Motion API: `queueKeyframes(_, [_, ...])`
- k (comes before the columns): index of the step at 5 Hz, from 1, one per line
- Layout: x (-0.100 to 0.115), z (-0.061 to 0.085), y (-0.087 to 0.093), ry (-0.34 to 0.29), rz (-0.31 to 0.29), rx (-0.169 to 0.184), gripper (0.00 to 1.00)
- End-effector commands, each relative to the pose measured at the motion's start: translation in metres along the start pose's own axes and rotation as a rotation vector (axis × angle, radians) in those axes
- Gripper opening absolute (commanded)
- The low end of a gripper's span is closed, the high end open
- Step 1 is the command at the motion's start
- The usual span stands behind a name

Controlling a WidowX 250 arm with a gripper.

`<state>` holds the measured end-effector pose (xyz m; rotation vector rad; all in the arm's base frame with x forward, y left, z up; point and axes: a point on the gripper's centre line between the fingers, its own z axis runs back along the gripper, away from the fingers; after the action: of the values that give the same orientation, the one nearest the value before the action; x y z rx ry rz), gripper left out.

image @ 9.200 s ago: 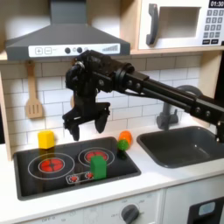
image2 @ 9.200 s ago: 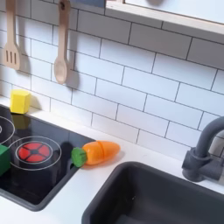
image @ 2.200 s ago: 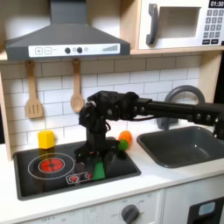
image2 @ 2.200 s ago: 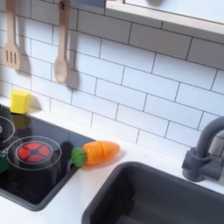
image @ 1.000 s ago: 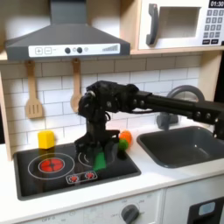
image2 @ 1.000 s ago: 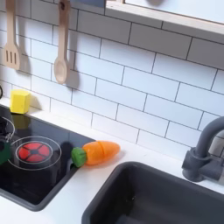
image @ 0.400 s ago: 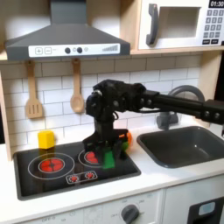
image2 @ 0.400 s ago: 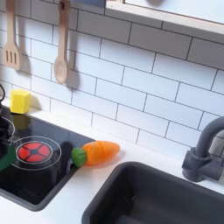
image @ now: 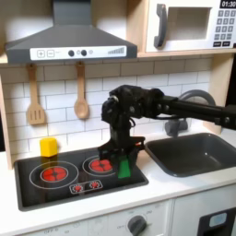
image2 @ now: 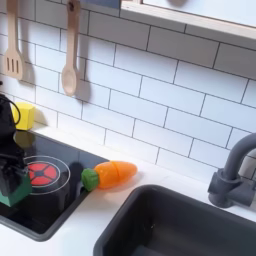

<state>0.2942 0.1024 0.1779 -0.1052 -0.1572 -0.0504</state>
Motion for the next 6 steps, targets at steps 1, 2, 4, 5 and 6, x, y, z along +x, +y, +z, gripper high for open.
queueKeyframes(1, [0.000, -0.008, -0.018, 0.011, -0.022, -0.001, 0.00])
queueKeyframes(2, [0.002, -0.010, -0.030, 0.013, -0.045, -0.005, 0.00])
queueKeyframes(4, [0.003, -0.016, -0.045, 0.030, -0.070, -0.019, 0.00])
queueKeyframes(5, [0.005, -0.017, -0.047, 0.027, -0.070, -0.013, 0.00])
queueKeyframes(6, [0.003, -0.020, -0.051, 0.031, -0.070, -0.012, 0.00])
